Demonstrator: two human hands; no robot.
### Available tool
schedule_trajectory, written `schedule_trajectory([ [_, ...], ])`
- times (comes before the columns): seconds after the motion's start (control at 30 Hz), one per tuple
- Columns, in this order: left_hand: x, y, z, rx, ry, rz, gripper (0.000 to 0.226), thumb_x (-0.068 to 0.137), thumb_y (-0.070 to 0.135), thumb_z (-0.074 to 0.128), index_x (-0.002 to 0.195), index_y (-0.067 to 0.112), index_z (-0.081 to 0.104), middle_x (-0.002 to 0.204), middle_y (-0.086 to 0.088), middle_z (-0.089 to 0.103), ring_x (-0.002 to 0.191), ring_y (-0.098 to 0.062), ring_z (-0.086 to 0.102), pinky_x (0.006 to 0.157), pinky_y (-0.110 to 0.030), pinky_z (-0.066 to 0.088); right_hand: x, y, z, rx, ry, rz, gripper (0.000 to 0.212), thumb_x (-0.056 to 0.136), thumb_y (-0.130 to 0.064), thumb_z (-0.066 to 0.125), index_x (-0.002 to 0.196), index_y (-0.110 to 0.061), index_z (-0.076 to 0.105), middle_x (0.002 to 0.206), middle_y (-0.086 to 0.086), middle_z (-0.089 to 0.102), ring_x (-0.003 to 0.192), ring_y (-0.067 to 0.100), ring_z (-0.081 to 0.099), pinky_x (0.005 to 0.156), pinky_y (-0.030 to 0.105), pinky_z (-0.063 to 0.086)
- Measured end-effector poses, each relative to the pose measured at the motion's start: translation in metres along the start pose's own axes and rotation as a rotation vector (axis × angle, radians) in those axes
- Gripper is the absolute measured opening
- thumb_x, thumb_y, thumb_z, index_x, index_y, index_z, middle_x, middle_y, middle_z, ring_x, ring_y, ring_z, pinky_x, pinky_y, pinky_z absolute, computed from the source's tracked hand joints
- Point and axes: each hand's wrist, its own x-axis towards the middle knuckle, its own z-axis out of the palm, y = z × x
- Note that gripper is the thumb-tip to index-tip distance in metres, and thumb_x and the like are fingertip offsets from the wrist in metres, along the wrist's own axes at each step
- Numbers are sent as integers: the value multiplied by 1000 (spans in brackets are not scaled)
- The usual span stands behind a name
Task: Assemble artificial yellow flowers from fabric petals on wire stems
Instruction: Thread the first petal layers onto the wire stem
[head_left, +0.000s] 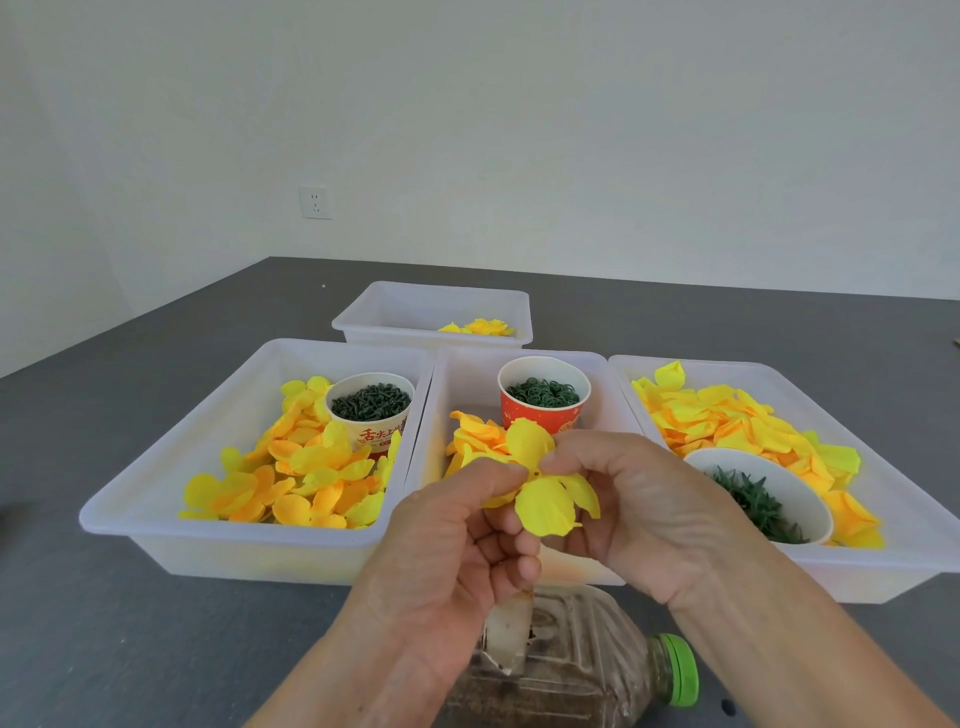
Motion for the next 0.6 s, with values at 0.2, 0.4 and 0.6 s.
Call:
schedule_trajectory([
  [0.2,1,-4,-7,5,6,-12,8,52,11,68,57,5,68,55,-13,51,37,-16,47,34,-21,40,2,9,0,17,22,16,30,64,-1,58,94,-4,61,79,17,59,67,27,55,66,35,46],
  [0.4,2,-7,-12,44,-1,-16,7,52,13,68,54,7,71,62,-16,55,40,-17,50,34,-21,41,0,13,0,15,42,20,29,67,-1,59,95,-9,61,86,14,58,72,24,54,66,33,45],
  [0.6,4,-5,-19,164,3,-7,36,43,19,71,75,3,67,68,-17,60,43,-16,53,35,-20,43,-1,16,-2,-45,44,2,12,74,-1,61,79,-11,62,83,12,59,72,21,56,69,33,45],
])
